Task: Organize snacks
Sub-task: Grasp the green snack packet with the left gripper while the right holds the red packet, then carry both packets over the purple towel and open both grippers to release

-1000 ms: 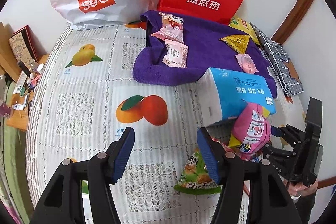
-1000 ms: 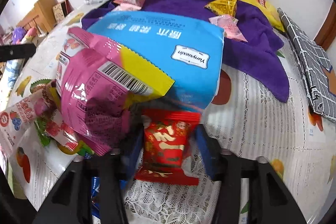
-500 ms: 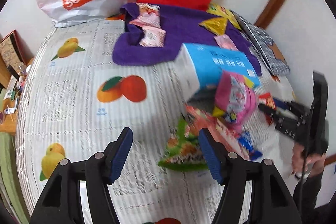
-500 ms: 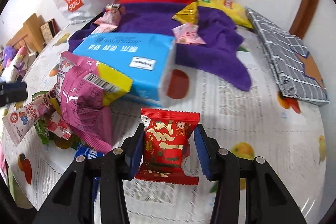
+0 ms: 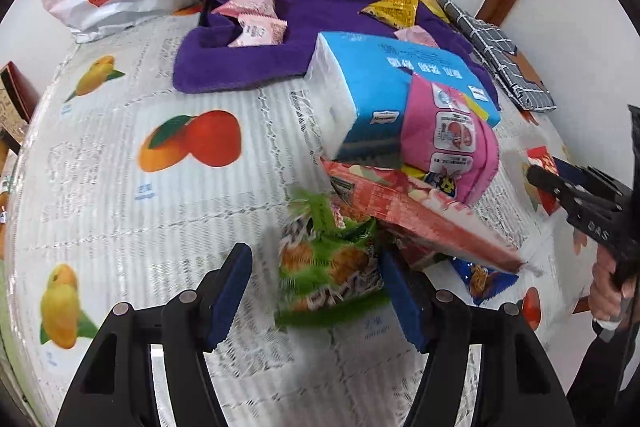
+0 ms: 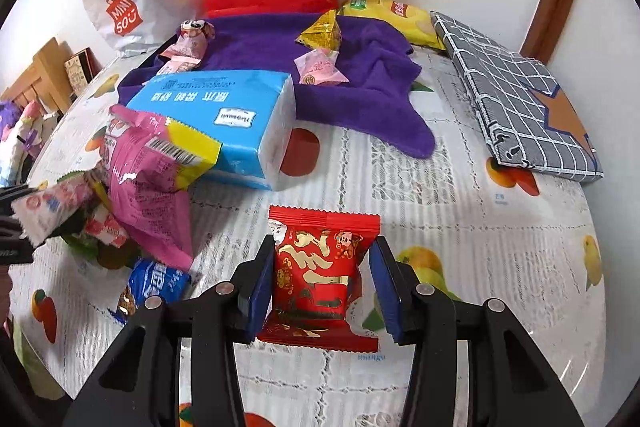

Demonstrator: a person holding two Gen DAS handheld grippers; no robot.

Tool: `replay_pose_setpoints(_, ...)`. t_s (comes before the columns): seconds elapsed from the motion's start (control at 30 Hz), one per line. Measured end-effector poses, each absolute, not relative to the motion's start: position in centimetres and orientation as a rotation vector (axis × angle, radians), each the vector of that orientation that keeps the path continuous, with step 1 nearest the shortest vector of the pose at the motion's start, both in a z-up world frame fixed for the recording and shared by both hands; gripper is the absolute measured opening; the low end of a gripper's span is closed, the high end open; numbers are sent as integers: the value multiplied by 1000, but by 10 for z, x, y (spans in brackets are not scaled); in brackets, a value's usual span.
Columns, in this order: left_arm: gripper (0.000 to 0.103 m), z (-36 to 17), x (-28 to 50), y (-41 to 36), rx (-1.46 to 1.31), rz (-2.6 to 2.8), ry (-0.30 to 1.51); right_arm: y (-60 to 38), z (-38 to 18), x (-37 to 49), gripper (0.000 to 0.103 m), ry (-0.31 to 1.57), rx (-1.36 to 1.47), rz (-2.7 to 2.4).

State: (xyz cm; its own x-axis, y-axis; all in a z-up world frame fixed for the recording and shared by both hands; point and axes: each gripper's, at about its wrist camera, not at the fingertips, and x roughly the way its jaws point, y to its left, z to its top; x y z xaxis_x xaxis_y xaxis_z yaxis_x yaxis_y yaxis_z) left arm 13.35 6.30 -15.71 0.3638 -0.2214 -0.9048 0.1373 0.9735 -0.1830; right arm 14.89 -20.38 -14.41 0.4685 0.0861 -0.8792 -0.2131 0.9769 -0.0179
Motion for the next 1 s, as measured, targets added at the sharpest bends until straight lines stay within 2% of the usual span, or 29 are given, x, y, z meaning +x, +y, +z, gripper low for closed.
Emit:
replay_pose_setpoints(0.03,63,-159,136,62,-85,-233,1180,-205,-144,148,46,1068,-135,180)
replay_pose_setpoints(0.1,51,-161,138,63,-96,-247,1184,-207,-145,146,46,1072,-132,171)
replay_pose_setpoints(0.17,47,-162,139,64,-100,-257,1195,-210,-148,146,46,1077,-121,161)
replay_pose_setpoints(0.63,47,-120,136,92,-123,-246,1106,-200,-126,159,46,1019,-106,170)
replay_pose_setpoints(1.0,47,-80,158,59,-102,-318,1025,-192,-89,168,46,927,-100,230)
